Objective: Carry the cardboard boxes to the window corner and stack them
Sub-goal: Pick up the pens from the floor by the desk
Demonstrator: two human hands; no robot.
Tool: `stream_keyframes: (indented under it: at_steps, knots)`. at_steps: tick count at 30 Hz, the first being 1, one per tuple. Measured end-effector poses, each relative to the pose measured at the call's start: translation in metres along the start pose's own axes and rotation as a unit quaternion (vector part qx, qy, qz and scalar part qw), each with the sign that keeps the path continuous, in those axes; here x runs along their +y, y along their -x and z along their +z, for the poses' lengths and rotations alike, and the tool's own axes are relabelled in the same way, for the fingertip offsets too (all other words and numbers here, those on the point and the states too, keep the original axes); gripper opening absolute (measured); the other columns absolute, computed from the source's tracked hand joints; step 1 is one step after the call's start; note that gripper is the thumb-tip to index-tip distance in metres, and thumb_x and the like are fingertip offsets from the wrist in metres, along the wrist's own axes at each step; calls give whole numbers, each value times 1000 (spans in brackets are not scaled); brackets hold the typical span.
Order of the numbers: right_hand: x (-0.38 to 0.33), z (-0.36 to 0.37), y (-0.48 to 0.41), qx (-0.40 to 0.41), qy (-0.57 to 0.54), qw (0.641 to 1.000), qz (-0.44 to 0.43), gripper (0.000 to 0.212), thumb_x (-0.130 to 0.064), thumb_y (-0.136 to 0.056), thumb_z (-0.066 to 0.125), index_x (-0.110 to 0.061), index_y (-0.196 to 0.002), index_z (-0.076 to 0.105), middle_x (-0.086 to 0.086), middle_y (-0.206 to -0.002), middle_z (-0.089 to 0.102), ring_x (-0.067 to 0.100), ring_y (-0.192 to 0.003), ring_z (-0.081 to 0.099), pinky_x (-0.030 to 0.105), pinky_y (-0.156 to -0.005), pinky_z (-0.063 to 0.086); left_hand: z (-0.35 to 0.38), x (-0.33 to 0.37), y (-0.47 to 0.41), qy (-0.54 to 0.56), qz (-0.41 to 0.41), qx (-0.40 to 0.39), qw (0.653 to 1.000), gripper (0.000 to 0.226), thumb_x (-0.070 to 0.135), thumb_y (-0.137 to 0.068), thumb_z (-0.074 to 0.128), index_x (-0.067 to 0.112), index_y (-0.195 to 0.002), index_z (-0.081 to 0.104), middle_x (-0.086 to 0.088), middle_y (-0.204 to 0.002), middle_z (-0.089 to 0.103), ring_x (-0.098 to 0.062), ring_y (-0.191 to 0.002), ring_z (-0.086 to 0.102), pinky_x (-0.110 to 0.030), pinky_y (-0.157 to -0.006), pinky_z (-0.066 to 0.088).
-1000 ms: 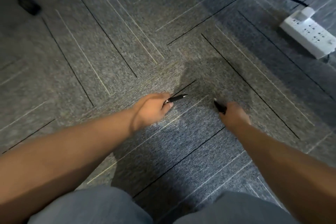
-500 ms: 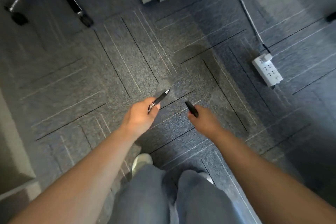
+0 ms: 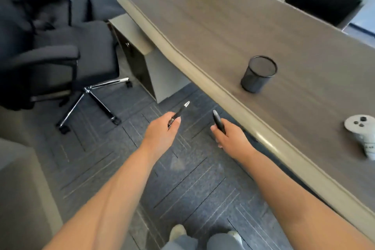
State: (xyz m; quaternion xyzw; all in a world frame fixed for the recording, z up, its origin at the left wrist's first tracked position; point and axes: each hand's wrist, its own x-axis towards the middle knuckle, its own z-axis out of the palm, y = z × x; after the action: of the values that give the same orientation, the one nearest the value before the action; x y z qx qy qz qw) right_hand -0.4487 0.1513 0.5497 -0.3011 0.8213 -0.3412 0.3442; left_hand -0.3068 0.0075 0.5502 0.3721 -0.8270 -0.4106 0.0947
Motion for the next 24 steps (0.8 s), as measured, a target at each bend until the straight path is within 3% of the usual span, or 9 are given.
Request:
stream_keyframes:
  at_steps: [4,7,13,17,19,24]
  knots:
    - [-30,-42,6,99,-22,995,-5,31,-32,-94,51,-18,-68,41,-1,-57,43,16,-53,42,30,-57,33,-15,56,-22,-12,71,9,997,27,34,-98,39,22,-74,45,7,-56,42,-9,-54,43,-22,-50,28]
    - [-39,-74,3,147,-83,986,-2,29,-33,-92,55,-11,-72,51,0,-58,45,15,-54,42,29,-59,34,-9,93,-41,-2,93,0,996,31,37,-97,39,13,-80,49,5,-56,43,-14,-53,42,-28,-50,29]
    - [-43,-150,-26,214,-220,952,-14,32,-28,-96,47,-15,-68,45,-2,-56,44,11,-46,40,26,-51,39,17,156,-98,2,153,-29,988,31,36,-96,41,9,-90,54,4,-68,43,-17,-66,44,-31,-62,35]
    - [-42,-195,-52,266,-129,954,-41,36,-30,-97,44,-13,-66,48,-4,-56,50,10,-51,47,25,-58,40,34,194,-142,-48,179,-3,983,31,38,-95,43,15,-104,62,0,-90,45,-18,-84,49,-31,-75,41]
    - [-40,-210,-68,266,-101,958,-42,35,-33,-96,44,-6,-74,51,-1,-60,50,14,-54,46,29,-58,39,40,209,-160,-92,182,29,979,32,43,-94,42,20,-107,61,1,-95,48,-17,-90,53,-31,-78,43]
    - [-33,-233,-104,272,-18,961,-42,39,-41,-95,45,-3,-92,55,11,-84,58,27,-78,54,40,-75,45,52,223,-193,-83,211,21,974,27,39,-93,49,19,-106,62,0,-93,53,-16,-81,54,-29,-71,43]
